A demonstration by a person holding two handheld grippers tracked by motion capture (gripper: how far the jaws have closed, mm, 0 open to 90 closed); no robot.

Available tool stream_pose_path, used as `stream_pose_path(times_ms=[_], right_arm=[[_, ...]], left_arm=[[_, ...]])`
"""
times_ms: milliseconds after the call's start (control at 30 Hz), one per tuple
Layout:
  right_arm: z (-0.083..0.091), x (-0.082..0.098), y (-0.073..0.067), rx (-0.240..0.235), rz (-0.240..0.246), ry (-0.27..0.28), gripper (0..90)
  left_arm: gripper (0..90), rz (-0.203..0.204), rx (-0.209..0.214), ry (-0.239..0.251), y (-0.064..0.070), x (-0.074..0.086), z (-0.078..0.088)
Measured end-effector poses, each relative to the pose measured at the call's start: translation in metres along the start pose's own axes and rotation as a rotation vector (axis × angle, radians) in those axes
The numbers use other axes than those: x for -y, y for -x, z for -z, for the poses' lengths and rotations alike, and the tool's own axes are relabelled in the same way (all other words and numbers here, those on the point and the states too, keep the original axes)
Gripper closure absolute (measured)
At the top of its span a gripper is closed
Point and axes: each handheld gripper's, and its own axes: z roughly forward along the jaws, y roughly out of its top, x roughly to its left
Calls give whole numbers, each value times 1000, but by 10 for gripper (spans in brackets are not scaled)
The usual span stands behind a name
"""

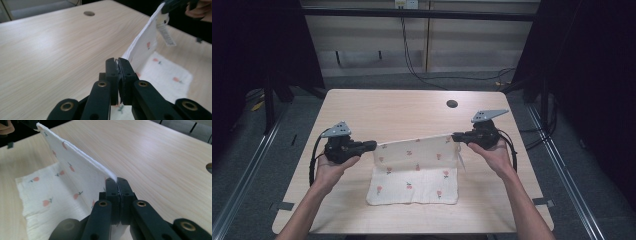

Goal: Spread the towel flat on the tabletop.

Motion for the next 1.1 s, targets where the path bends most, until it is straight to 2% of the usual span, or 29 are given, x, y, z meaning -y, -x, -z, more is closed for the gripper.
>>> stream_pose_path(times_ms=[33, 133, 200, 267, 367, 400, 433, 500, 533, 567, 667, 700, 733, 833, 900, 1000, 1067, 1100], right_arm=[[-4, 2, 2, 4, 0, -7, 888], [-14, 7, 8, 14, -18, -22, 888], [-21, 10, 14, 28, -28, -29, 889], [-27, 12, 20, 37, -40, -33, 888], [-35, 14, 27, 57, -49, -46, 874], [-37, 14, 30, 50, -58, -45, 852], [-39, 15, 33, 62, -71, -43, 844], [-43, 15, 36, 65, -73, -55, 834], [-45, 15, 37, 84, -73, -60, 812], [-46, 15, 38, 94, -80, -58, 814], [-47, 13, 37, 152, -70, -57, 763], [-46, 13, 36, 164, -66, -51, 745], [-45, 12, 35, 167, -66, -38, 742], [-40, 13, 31, 136, -71, -17, 715], [-37, 14, 28, 124, -71, -18, 706], [-32, 17, 19, 98, -53, -30, 682], [-28, 20, 12, 87, -44, -38, 677], [-26, 22, 8, 107, -30, -46, 648]], left_arm=[[876, 11, 8, -6, -4, 2, -6], [876, 46, -16, -28, -16, 6, -26], [875, 49, -39, -43, -21, 8, -37], [874, 53, -42, -48, -26, 9, -45], [870, 53, -49, -56, -31, 6, -51], [868, 45, -64, -59, -33, 4, -54], [866, 47, -69, -61, -35, 3, -55], [860, 63, -74, -50, -39, 1, -59], [852, 68, -82, -50, -41, -1, -60], [837, 88, -70, -46, -43, -1, -62], [716, 119, -74, -56, -45, -1, -63], [662, 123, -89, -59, -45, -1, -62], [614, 125, -114, -64, -44, -1, -61], [542, 97, -114, -99, -40, 0, -55], [529, 91, -82, -112, -36, 2, -51], [514, 68, -66, -120, -28, 7, -42], [516, 51, -75, -136, -22, 11, -38], [510, 47, -69, -132, -19, 14, -34]])
